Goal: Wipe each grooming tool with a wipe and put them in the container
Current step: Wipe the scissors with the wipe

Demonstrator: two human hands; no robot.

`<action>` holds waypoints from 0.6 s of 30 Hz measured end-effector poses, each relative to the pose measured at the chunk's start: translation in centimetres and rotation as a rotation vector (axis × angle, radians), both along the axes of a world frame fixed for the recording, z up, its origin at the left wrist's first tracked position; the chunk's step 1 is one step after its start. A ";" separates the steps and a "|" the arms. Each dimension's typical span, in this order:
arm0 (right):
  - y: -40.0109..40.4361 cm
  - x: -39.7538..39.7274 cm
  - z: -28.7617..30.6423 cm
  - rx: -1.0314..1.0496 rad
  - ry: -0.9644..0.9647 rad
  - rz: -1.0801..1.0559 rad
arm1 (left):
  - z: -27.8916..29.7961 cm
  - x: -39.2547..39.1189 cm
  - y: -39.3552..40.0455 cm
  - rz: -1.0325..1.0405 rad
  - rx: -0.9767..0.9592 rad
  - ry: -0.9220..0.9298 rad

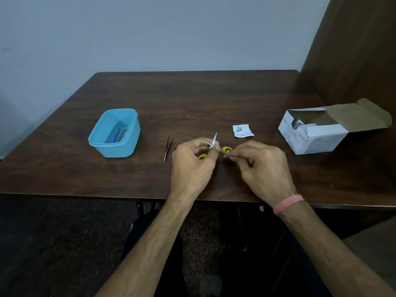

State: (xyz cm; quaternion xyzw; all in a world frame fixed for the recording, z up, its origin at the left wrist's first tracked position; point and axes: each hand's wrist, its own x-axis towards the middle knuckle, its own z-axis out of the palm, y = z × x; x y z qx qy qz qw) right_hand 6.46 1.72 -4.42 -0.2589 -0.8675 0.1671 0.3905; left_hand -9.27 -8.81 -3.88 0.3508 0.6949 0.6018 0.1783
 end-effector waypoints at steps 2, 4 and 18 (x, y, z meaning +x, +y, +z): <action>-0.1 0.0 0.0 -0.007 -0.020 -0.028 | 0.1 0.1 -0.1 0.010 -0.006 0.001; -0.2 -0.1 0.1 -0.006 -0.035 -0.056 | 0.2 0.1 -0.1 0.007 -0.010 0.007; 0.1 -0.3 0.4 -0.149 -0.030 -0.103 | 0.3 0.4 -0.1 0.036 -0.030 0.022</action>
